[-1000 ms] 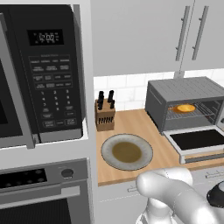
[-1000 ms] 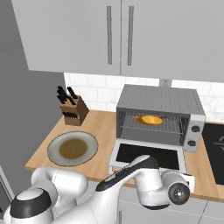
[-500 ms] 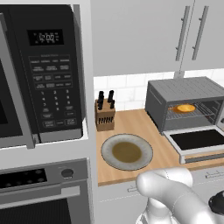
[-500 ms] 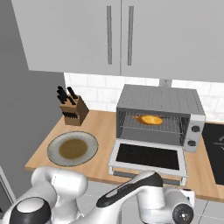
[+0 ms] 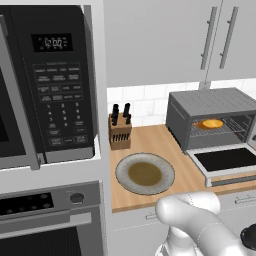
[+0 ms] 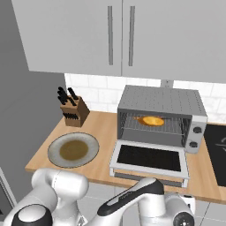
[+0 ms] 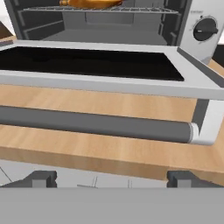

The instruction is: Pick up the kebab skewer and baguette bread, and place them inside the toaster oven. Close the toaster oven door and start by setting the timer.

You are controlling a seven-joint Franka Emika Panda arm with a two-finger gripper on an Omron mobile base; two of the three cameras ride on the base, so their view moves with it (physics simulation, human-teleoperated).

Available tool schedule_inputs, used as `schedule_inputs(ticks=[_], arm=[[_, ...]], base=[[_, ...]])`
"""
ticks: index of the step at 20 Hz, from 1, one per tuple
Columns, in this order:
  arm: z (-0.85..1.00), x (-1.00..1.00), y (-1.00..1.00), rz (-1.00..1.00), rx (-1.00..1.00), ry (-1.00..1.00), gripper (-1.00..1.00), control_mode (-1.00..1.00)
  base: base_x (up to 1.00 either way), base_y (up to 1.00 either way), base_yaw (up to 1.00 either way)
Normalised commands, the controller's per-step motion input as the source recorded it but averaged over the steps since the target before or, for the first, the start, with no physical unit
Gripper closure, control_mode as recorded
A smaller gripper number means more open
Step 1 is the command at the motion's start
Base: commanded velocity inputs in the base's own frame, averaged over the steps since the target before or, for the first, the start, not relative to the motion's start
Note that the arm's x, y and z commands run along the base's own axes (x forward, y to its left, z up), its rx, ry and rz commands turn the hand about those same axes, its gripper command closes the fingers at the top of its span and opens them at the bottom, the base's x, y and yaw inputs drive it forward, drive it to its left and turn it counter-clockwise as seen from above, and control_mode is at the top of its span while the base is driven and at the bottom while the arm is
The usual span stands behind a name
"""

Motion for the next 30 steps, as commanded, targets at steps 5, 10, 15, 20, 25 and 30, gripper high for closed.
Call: schedule_inputs(ticks=[5, 10, 15, 20, 25, 30], arm=[[0.00, 0.08, 0.00, 0.00, 0.00, 0.00, -1.00, -1.00], [0.00, 0.19, 0.00, 0.00, 0.00, 0.00, -1.00, -1.00], [0.00, 0.22, 0.00, 0.00, 0.01, 0.00, -1.00, -1.00], [-0.21, 0.02, 0.00, -0.01, 0.05, 0.00, -1.00, -1.00], [-0.25, 0.07, 0.00, -0.03, 0.03, 0.00, -1.00, -1.00], [0.00, 0.28, 0.00, -0.01, 0.00, 0.00, -1.00, -1.00]], base=[[0.00, 0.00, 0.00], [0.00, 0.00, 0.00], [0.00, 0.00, 0.00], [0.00, 0.00, 0.00], [0.00, 0.00, 0.00], [0.00, 0.00, 0.00]])
